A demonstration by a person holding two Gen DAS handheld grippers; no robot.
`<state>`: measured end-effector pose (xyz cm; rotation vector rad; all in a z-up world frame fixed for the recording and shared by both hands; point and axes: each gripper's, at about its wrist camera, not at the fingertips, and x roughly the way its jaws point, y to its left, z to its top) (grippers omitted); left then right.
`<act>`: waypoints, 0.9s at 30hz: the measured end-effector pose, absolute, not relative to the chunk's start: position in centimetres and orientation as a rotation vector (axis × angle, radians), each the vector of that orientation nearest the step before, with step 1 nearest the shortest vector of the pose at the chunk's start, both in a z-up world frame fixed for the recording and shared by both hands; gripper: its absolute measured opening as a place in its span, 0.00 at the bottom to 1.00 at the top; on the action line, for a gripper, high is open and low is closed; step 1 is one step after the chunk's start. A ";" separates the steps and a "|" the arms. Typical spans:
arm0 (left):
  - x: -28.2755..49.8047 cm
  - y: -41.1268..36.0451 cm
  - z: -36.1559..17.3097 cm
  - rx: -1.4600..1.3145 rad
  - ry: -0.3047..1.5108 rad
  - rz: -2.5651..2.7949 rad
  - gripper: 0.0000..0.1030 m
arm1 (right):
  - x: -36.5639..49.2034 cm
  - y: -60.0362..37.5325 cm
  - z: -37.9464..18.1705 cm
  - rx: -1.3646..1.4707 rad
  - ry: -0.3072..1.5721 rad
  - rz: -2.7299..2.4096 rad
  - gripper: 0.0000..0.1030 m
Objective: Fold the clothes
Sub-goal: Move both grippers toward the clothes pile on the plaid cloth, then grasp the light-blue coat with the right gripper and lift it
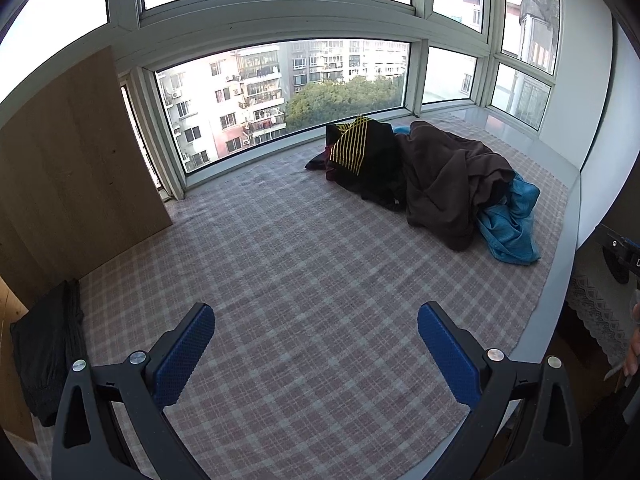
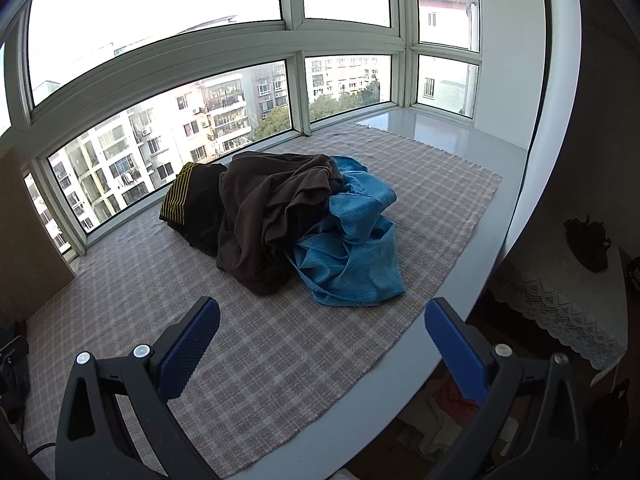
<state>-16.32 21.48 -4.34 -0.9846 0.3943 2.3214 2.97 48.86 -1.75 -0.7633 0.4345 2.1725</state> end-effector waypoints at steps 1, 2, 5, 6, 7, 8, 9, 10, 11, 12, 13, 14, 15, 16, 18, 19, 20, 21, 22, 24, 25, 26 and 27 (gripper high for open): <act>-16.3 21.8 -4.5 -0.981 0.404 2.336 0.99 | 2.9 49.8 -1.8 -0.754 0.429 2.179 1.00; -16.4 22.3 -4.6 -0.985 0.417 2.339 0.99 | 2.8 50.8 -1.9 -0.747 0.424 2.187 1.00; -16.7 23.9 -5.3 -1.033 0.451 2.336 0.99 | 2.5 54.2 -2.3 -0.736 0.398 2.197 1.00; -16.8 24.3 -5.5 -1.054 0.451 2.333 0.99 | 2.3 55.6 -2.5 -0.734 0.386 2.196 1.00; -17.0 24.8 -5.8 -1.075 0.450 2.330 0.99 | 2.2 57.0 -2.7 -0.731 0.377 2.195 1.00; -17.0 25.2 -6.0 -1.096 0.446 2.330 0.98 | 2.0 58.5 -3.0 -0.726 0.372 2.196 1.00; -17.1 25.7 -6.2 -1.117 0.441 2.330 0.98 | 1.9 60.0 -3.4 -0.723 0.369 2.198 1.00; -17.3 26.1 -6.3 -1.142 0.429 2.331 0.98 | 1.5 61.7 -3.9 -0.730 0.374 2.205 1.00; -17.5 26.6 -6.6 -1.174 0.411 2.333 0.98 | 1.1 63.3 -4.6 -0.749 0.385 2.213 1.00; -17.6 27.0 -6.9 -1.198 0.390 2.329 0.98 | 0.7 64.9 -5.3 -0.771 0.399 2.225 0.99; -17.7 27.4 -7.2 -1.222 0.370 2.327 0.98 | 0.1 66.3 -6.1 -0.801 0.422 2.249 0.99; -17.7 27.9 -7.5 -1.244 0.366 2.336 0.98 | -0.5 67.7 -7.1 -0.836 0.451 2.267 0.99; -17.7 28.3 -7.8 -1.261 0.375 2.355 0.98 | -1.2 69.0 -8.1 -0.871 0.479 2.278 0.99; -17.7 28.6 -8.0 -1.271 0.385 2.375 0.98 | -2.0 70.1 -9.2 -0.908 0.506 2.288 0.99; -17.8 29.2 -8.3 -1.300 0.380 2.386 0.98 | -3.7 72.0 -11.4 -0.981 0.543 2.292 0.99; -17.9 29.4 -8.3 -1.320 0.365 2.383 0.98 | -4.5 72.8 -12.4 -1.017 0.556 2.292 0.99; -18.0 29.6 -8.4 -1.340 0.351 2.380 0.98 | -5.3 73.3 -13.4 -1.051 0.565 2.294 0.99; -18.2 30.0 -8.4 -1.352 0.356 2.378 0.98 | -6.0 73.7 -14.1 -1.074 0.567 2.301 0.99; -18.3 30.3 -8.5 -1.363 0.363 2.377 0.98 | -6.5 73.9 -14.7 -1.087 0.557 2.312 0.97; -18.6 30.8 -8.7 -1.368 0.406 2.397 0.95 | -7.5 74.3 -15.9 -1.135 0.541 2.341 0.80; -18.7 30.9 -8.8 -1.382 0.399 2.398 0.94 | -8.0 74.5 -16.5 -1.173 0.544 2.358 0.51; -18.9 31.1 -8.9 -1.398 0.389 2.396 0.91 | -8.4 74.9 -17.2 -1.232 0.594 2.373 0.32; -19.2 31.3 -9.0 -1.421 0.355 2.380 0.91 | -8.7 75.3 -18.0 -1.279 0.674 2.383 0.07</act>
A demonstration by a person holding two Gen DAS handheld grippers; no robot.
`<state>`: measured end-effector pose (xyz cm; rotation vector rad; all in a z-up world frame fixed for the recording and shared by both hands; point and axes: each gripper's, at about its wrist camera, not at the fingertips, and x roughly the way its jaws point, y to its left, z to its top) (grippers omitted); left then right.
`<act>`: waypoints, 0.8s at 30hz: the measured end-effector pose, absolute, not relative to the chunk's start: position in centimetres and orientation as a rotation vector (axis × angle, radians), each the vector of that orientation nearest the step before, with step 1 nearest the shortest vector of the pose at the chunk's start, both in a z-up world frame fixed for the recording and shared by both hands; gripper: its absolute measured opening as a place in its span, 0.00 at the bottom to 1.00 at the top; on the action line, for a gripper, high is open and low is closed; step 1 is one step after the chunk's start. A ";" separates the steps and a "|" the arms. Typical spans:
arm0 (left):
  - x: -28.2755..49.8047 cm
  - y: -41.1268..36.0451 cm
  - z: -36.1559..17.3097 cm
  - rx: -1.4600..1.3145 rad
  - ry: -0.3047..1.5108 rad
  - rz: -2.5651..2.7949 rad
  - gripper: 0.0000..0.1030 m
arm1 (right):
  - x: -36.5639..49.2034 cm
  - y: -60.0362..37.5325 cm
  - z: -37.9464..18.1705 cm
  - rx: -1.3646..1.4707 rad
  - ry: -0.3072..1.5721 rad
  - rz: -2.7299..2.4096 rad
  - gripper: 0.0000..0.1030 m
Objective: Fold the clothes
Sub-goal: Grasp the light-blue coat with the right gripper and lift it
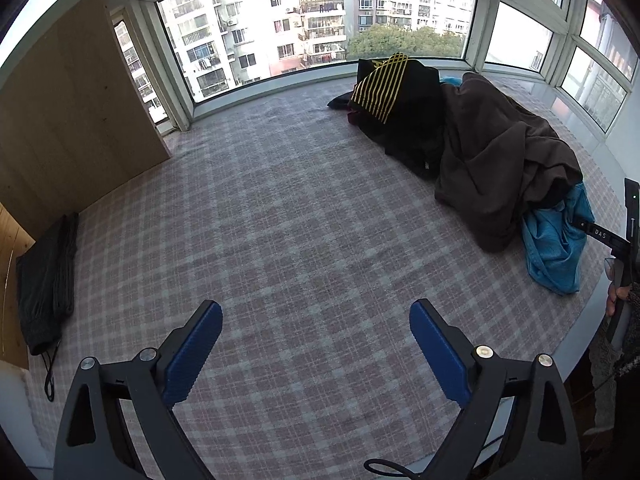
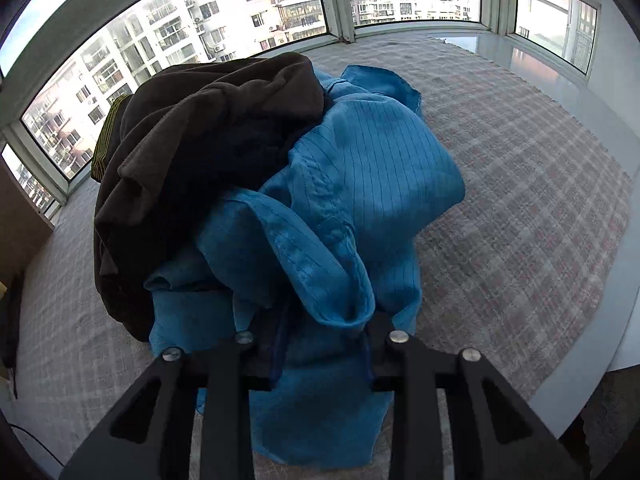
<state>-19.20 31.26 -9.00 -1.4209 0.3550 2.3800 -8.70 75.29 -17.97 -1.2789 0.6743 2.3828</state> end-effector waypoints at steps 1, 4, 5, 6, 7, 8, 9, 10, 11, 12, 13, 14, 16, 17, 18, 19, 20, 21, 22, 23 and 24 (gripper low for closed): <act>-19.4 31.4 -9.1 -1.441 0.326 2.371 0.91 | -8.8 75.7 -18.4 -1.288 0.744 2.389 0.07; -19.7 31.9 -9.3 -1.468 0.287 2.355 0.91 | -8.7 76.9 -17.0 -1.190 0.863 2.434 0.04; -19.8 32.1 -9.3 -1.470 0.282 2.351 0.91 | -8.6 77.4 -15.9 -1.131 0.887 2.455 0.04; -19.8 32.3 -9.2 -1.464 0.286 2.350 0.91 | -8.6 78.1 -14.2 -1.051 0.889 2.477 0.03; -19.8 32.5 -9.1 -1.459 0.290 2.350 0.91 | -8.7 79.0 -12.3 -0.977 0.885 2.490 0.03; -19.8 32.7 -8.9 -1.451 0.296 2.353 0.91 | -8.8 79.9 -10.2 -0.906 0.883 2.501 0.03; -19.8 32.9 -8.7 -1.443 0.300 2.355 0.91 | -9.2 80.9 -8.0 -0.846 0.878 2.512 0.03; -19.9 33.0 -8.4 -1.431 0.299 2.357 0.91 | -9.7 81.6 -5.7 -0.794 0.847 2.522 0.03; -19.9 33.1 -8.1 -1.418 0.297 2.360 0.91 | -10.3 81.9 -3.4 -0.746 0.785 2.532 0.03; -20.0 33.1 -7.7 -1.402 0.293 2.364 0.91 | -10.9 82.0 -1.5 -0.711 0.721 2.538 0.03; -20.0 33.1 -7.2 -1.385 0.291 2.371 0.91 | -11.4 82.1 0.4 -0.676 0.685 2.545 0.03; -20.0 33.2 -6.8 -1.367 0.288 2.379 0.91 | -11.9 82.3 2.2 -0.640 0.657 2.554 0.03; -20.0 33.1 -5.9 -1.333 0.287 2.396 0.91 | -12.9 83.0 5.3 -0.581 0.629 2.570 0.02; -20.0 32.9 -5.4 -1.314 0.289 2.409 0.91 | -13.1 83.0 6.7 -0.554 0.589 2.568 0.02; -20.1 32.7 -4.9 -1.295 0.292 2.421 0.91 | -13.2 83.0 8.2 -0.520 0.561 2.569 0.02; -20.1 32.6 -4.4 -1.275 0.296 2.434 0.91 | -13.3 83.0 9.6 -0.496 0.551 2.575 0.02; -20.2 32.4 -4.0 -1.257 0.303 2.447 0.91 | -13.2 83.1 11.0 -0.471 0.537 2.572 0.02; -20.3 32.2 -3.5 -1.242 0.306 2.461 0.91 | -13.0 83.2 12.4 -0.444 0.513 2.567 0.02; -20.5 32.0 -3.0 -1.228 0.299 2.472 0.91 | -12.9 82.9 13.9 -0.413 0.459 2.557 0.02; -20.6 31.7 -2.5 -1.214 0.292 2.482 0.91 | -12.6 82.6 15.4 -0.379 0.412 2.553 0.02; -20.7 31.5 -2.1 -1.200 0.286 2.489 0.91 | -12.3 82.4 16.9 -0.358 0.386 2.556 0.02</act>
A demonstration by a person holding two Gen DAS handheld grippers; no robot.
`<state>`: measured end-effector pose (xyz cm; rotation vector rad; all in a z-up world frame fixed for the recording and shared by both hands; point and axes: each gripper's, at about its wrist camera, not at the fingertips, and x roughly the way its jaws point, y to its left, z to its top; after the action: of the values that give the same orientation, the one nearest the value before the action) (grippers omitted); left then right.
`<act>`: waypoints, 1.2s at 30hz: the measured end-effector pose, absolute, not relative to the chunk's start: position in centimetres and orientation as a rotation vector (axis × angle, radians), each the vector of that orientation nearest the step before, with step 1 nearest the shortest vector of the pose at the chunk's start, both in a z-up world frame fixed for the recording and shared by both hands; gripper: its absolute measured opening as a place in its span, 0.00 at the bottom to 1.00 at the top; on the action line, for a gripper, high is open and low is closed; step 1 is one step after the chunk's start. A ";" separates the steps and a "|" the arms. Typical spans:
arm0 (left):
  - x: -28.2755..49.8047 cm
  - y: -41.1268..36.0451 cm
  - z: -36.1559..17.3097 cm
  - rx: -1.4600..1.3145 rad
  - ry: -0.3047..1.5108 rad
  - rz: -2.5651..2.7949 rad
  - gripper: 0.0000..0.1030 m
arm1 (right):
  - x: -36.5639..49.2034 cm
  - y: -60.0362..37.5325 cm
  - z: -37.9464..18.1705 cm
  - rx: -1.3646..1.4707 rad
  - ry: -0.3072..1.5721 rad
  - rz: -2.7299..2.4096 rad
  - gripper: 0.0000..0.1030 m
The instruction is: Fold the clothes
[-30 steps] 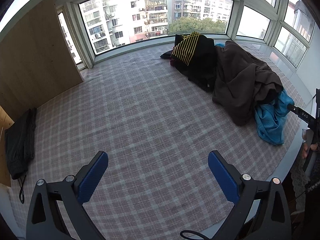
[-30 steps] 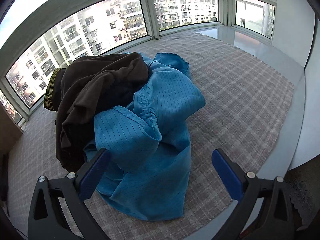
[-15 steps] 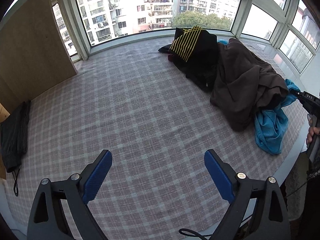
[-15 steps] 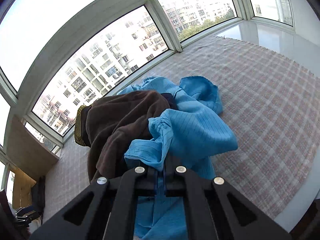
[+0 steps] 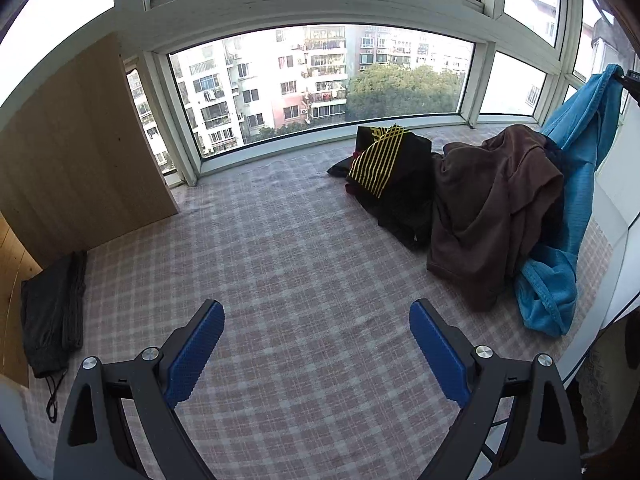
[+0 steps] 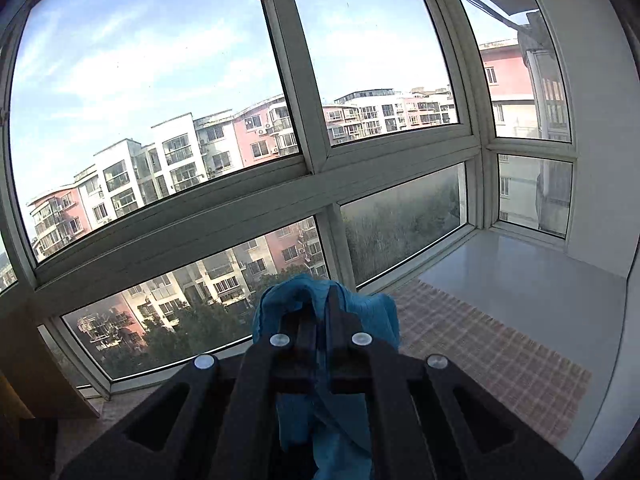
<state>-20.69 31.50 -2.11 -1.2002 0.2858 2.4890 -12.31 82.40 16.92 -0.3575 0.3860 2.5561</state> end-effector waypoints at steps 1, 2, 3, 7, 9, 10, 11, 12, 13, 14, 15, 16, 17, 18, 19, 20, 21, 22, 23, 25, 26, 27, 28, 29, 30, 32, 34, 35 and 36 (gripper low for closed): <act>-20.8 31.3 -1.7 -1.186 0.284 2.498 0.91 | -11.9 82.3 18.5 -0.338 0.381 2.560 0.02; -20.8 31.1 -1.4 -1.169 0.284 2.508 0.91 | -11.4 82.2 20.1 -0.317 0.374 2.565 0.02; -20.8 31.0 -1.0 -1.154 0.283 2.514 0.91 | -11.2 82.2 21.7 -0.297 0.356 2.570 0.02; -20.9 30.1 0.2 -1.097 0.261 2.536 0.91 | -9.5 79.1 28.1 -0.179 0.201 2.580 0.02; -20.8 29.7 0.7 -1.072 0.244 2.545 0.91 | -8.9 77.2 31.6 -0.134 0.160 2.613 0.02; -20.7 29.4 0.9 -1.059 0.235 2.547 0.91 | -8.7 76.1 33.3 -0.118 0.142 2.634 0.02; -20.6 29.2 1.1 -1.047 0.227 2.548 0.91 | -8.9 74.7 34.9 -0.114 0.109 2.655 0.03; -20.5 28.9 1.3 -1.034 0.218 2.552 0.91 | -9.1 73.2 36.1 -0.111 0.071 2.675 0.03; -20.3 28.5 1.5 -1.018 0.209 2.557 0.91 | -9.4 71.7 37.2 -0.108 0.033 2.695 0.03; -20.2 28.1 1.7 -1.005 0.202 2.562 0.91 | -9.7 70.2 38.2 -0.106 0.000 2.718 0.03; -20.0 27.5 1.9 -0.995 0.193 2.569 0.91 | -10.1 68.5 38.7 -0.109 -0.017 2.752 0.03; -19.7 27.0 2.0 -0.984 0.184 2.577 0.91 | -10.5 66.8 39.2 -0.112 -0.034 2.787 0.03; -19.5 26.4 2.2 -0.974 0.174 2.585 0.91 | -11.0 65.1 39.6 -0.118 -0.053 2.821 0.02; -19.1 25.6 2.4 -0.967 0.163 2.594 0.91 | -11.7 63.4 39.5 -0.130 -0.076 2.852 0.03; -18.9 24.8 2.5 -0.962 0.153 2.605 0.91 | -12.4 61.7 39.3 -0.145 -0.098 2.884 0.03; -18.6 24.0 2.5 -0.958 0.145 2.618 0.91 | -13.4 59.8 38.8 -0.169 -0.112 2.920 0.03; -18.1 22.9 2.6 -0.955 0.138 2.637 0.91 | -14.5 58.3 38.2 -0.209 -0.104 2.961 0.03; -17.7 21.8 2.6 -0.952 0.132 2.656 0.91 | -15.9 56.5 37.2 -0.280 -0.070 3.019 0.03; -17.3 20.6 2.7 -0.951 0.126 2.679 0.91 | -17.6 55.1 36.0 -0.375 -0.024 3.079 0.04; -16.5 18.1 2.6 -0.955 0.113 2.724 0.92 | -21.0 52.1 31.9 -0.626 0.037 3.159 0.13; -16.2 16.7 2.4 -0.965 0.102 2.745 0.92 | -22.6 50.5 29.5 -0.767 0.050 3.183 0.18; -15.9 15.4 2.2 -0.983 0.086 2.762 0.92 | -23.7 49.0 26.9 -0.890 0.042 3.194 0.31; -15.7 14.1 1.9 -1.001 0.071 2.779 0.92 | -24.3 47.5 24.1 -1.018 0.019 3.191 0.37; -15.4 13.1 1.6 -1.023 0.070 2.785 0.92 | -24.7 46.3 21.4 -1.134 0.003 3.180 0.37; -15.3 12.4 1.2 -1.045 0.082 2.790 0.92 | -24.4 46.0 19.1 -1.214 0.005 3.156 0.37; -15.3 11.7 0.5 -1.086 0.133 2.799 0.92 | -23.6 45.8 15.0 -1.352 0.021 3.105 0.37; -15.5 12.2 -0.5 -1.111 0.205 2.777 0.92 | -21.7 48.6 12.8 -1.309 0.089 3.062 0.39; -15.8 12.8 -1.0 -1.119 0.227 2.759 0.92 | -20.8 50.2 11.8 -1.271 0.099 3.020 0.43; -16.0 13.4 -1.5 -1.128 0.248 2.739 0.92 | -19.8 52.0 10.7 -1.233 0.114 2.973 0.55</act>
<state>-16.02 13.42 -1.53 -1.1279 0.2479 2.7393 -19.79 51.96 10.69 -1.2333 0.1135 2.9731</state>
